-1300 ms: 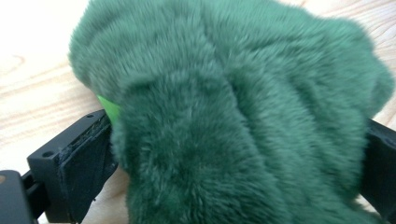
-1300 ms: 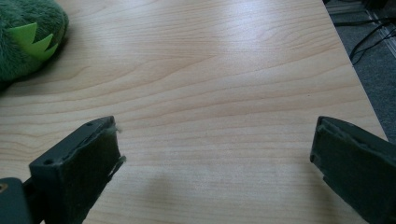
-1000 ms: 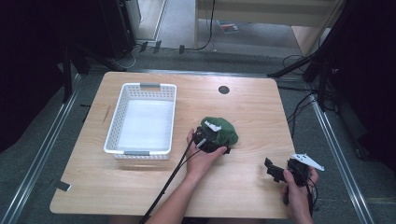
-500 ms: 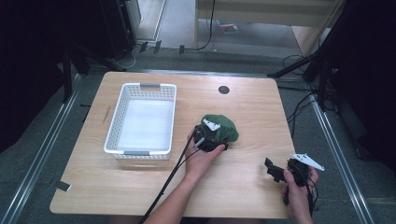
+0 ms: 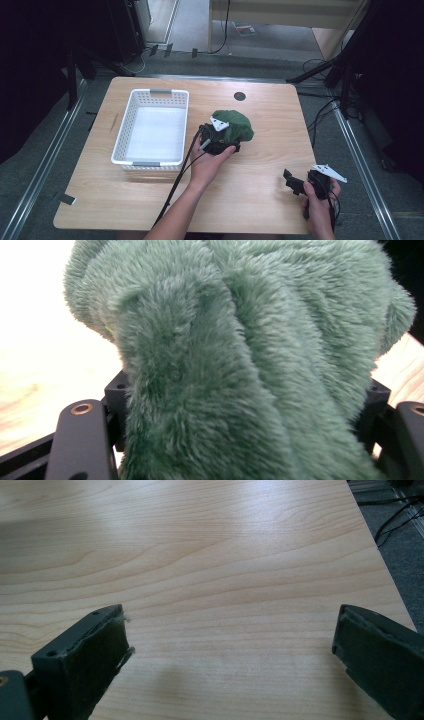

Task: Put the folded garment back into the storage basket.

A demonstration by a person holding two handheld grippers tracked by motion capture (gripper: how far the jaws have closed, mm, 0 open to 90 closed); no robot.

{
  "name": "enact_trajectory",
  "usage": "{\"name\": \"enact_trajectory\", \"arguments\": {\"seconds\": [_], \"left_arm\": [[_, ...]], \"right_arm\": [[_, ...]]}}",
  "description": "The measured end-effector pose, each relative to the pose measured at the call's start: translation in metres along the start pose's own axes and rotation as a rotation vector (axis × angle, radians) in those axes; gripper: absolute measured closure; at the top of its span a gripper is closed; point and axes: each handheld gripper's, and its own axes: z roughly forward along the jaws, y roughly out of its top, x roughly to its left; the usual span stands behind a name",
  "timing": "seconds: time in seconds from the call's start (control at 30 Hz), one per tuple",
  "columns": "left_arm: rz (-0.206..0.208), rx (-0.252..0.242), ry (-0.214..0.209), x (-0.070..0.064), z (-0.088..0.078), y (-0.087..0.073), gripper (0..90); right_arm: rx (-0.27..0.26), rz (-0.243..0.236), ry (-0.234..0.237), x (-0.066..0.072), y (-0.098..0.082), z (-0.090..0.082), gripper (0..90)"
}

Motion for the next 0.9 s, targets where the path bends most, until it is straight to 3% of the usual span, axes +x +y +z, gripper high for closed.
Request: {"name": "enact_trajectory", "arguments": {"seconds": [0.3, 0.57, 0.9], "left_arm": [[0.001, -0.024, 0.009, 0.012, -0.016, 0.010, 26.3], [-0.026, -0.051, 0.003, 0.023, -0.029, 0.017, 26.3], [-0.044, -0.078, 0.028, 0.048, -0.047, 0.024, 26.3]], "right_arm": [[0.002, 0.001, -0.003, 0.000, 0.000, 0.000, 1.3], [0.001, 0.001, -0.003, 0.000, 0.000, 0.000, 1.3], [0.002, 0.001, -0.005, 0.000, 0.000, 0.000, 1.3]]}}
